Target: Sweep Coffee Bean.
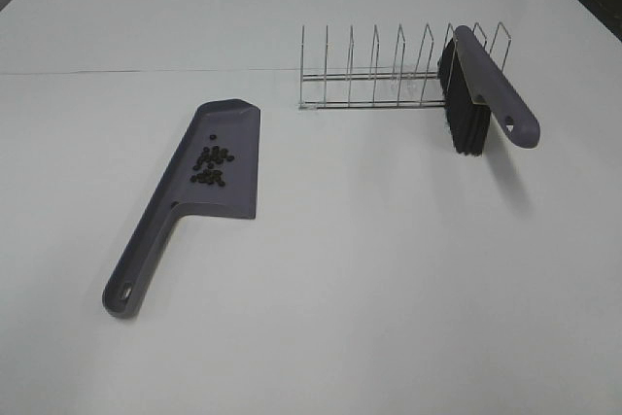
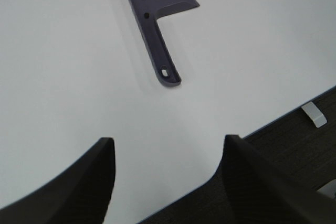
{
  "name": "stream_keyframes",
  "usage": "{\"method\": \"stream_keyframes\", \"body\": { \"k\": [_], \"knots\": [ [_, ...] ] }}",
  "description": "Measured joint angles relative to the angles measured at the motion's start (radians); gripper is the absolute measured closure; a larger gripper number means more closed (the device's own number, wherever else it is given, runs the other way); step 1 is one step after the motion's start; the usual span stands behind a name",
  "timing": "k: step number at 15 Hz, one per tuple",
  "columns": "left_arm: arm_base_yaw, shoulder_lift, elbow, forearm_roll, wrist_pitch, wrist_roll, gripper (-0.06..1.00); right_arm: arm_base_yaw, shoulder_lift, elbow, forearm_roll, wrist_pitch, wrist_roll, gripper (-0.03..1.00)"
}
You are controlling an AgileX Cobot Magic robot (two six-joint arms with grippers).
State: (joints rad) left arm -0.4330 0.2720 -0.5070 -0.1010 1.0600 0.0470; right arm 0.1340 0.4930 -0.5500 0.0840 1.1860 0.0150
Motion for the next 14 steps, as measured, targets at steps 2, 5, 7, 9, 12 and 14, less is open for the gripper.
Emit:
{"method": "stream_keyframes", "body": {
  "k": [2,5,7,9,12,14],
  "knots": [
    [0.000,0.000,0.000,-0.018,0.000,0.017,0.38,0.000,-0.146,0.003,0.000,-0.019,-0.037,0.26],
    [0.000,0.000,0.000,-0.063,0.000,0.081,0.38,0.000,-0.353,0.005,0.001,-0.025,-0.160,0.26],
    [0.000,0.000,0.001,-0.071,0.001,0.091,0.38,0.000,-0.430,0.014,0.005,-0.045,-0.193,0.26],
    [0.000,0.000,0.001,-0.074,0.001,0.094,0.38,0.000,-0.440,0.039,0.006,-0.099,-0.200,0.26],
    [0.000,0.000,0.001,-0.074,0.001,0.094,0.38,0.000,-0.439,0.041,-0.009,-0.110,-0.181,0.26],
    [0.000,0.000,0.001,-0.074,0.001,0.094,0.38,0.000,-0.439,0.041,-0.033,-0.118,-0.124,0.26]
  ]
}}
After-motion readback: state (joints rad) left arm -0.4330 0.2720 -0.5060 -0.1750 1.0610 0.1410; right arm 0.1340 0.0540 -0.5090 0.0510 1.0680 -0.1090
